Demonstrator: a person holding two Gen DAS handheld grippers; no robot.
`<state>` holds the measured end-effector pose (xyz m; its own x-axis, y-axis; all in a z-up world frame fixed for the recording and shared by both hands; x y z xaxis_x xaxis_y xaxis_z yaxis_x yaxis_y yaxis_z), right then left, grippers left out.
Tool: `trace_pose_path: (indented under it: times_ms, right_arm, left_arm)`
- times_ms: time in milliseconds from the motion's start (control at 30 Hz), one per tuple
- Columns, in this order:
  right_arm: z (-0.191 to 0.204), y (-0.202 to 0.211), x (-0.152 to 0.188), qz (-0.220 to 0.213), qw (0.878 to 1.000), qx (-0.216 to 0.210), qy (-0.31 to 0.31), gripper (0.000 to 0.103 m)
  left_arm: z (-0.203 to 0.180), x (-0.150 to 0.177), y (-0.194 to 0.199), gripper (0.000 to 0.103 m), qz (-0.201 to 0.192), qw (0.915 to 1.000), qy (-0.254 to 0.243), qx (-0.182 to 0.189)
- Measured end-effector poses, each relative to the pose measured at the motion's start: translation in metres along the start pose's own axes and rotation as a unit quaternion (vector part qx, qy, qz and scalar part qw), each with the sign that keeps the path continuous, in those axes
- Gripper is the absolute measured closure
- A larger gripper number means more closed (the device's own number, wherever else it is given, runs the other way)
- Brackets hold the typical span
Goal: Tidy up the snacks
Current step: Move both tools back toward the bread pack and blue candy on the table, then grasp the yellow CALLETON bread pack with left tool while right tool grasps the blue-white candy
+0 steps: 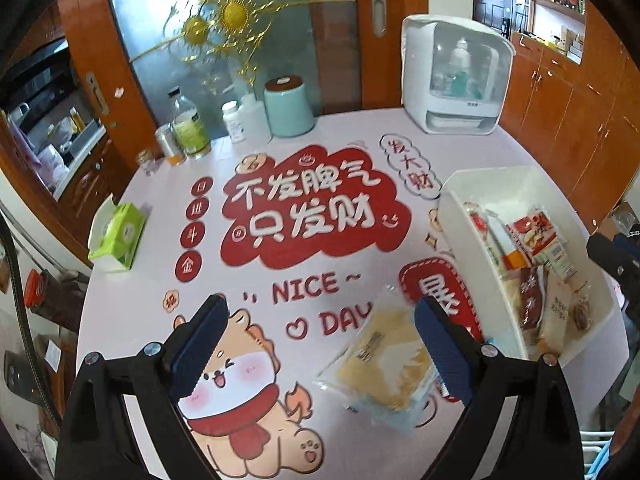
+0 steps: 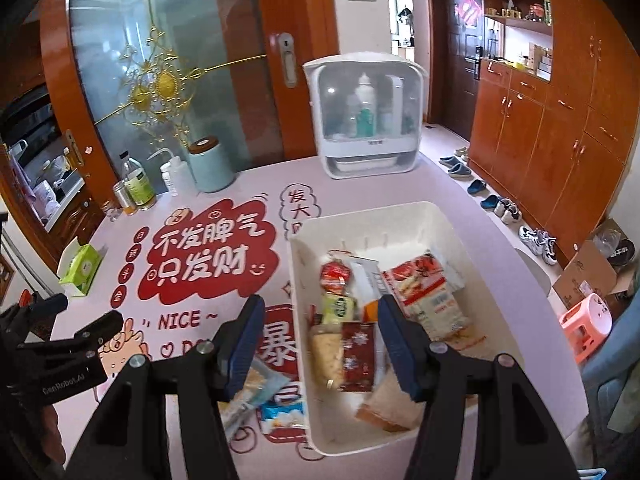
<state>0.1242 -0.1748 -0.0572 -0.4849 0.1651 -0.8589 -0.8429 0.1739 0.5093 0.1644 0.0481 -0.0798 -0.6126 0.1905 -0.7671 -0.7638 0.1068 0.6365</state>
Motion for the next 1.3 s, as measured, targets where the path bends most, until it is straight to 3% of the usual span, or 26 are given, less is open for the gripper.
trace_pose_path:
  times_ms: [167,267,367,667,1067,1133,1300]
  right_arm:
    - [0.021,-0.007,0.009,0.019,1.000,-0.009,-0.001,0.044]
    - [0.031,-0.013,0.021,0.034,0.999,-0.010,0.001,0.044]
    - [0.039,-0.018,0.038,0.047,0.999,-0.013,0.008,0.044]
    - [0.045,-0.023,0.101,0.087,0.996,-0.010,0.009,0.044]
    - [0.041,-0.032,0.157,0.116,0.992,0.032,-0.033,0.044]
    - [0.037,-0.032,0.160,0.116,0.992,0.041,-0.043,0.044]
    - [0.029,-0.035,0.170,0.130,0.988,0.049,-0.072,0.044]
  left_arm:
    - [0.003,0.022,-0.012,0.009,0.026,0.9991,-0.018,0.030]
    - [-0.007,0.037,-0.025,0.009,0.051,0.9956,-0.035,0.070]
    - [-0.018,0.054,-0.041,0.009,0.081,0.9884,-0.047,0.120]
    - [-0.039,0.092,-0.096,0.009,0.156,0.9616,-0.078,0.212]
    - [-0.069,0.133,-0.146,0.009,0.247,0.9255,-0.097,0.270]
    - [-0.077,0.136,-0.148,0.001,0.254,0.9189,-0.095,0.287]
    - [-0.099,0.141,-0.145,0.001,0.231,0.9181,-0.156,0.282]
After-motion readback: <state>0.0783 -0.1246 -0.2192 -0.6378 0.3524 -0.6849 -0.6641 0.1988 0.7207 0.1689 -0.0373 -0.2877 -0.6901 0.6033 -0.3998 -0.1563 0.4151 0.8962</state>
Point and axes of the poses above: each gripper's, at about its wrist camera, not at the fingertips, and y roughly against the way its jaws point, z to its left, x to its underside, the point moved 5 cm from there along -y, roughly the way its jaws point, and after that the axes turned 15 degrees about -z, right-handed, at the moved point
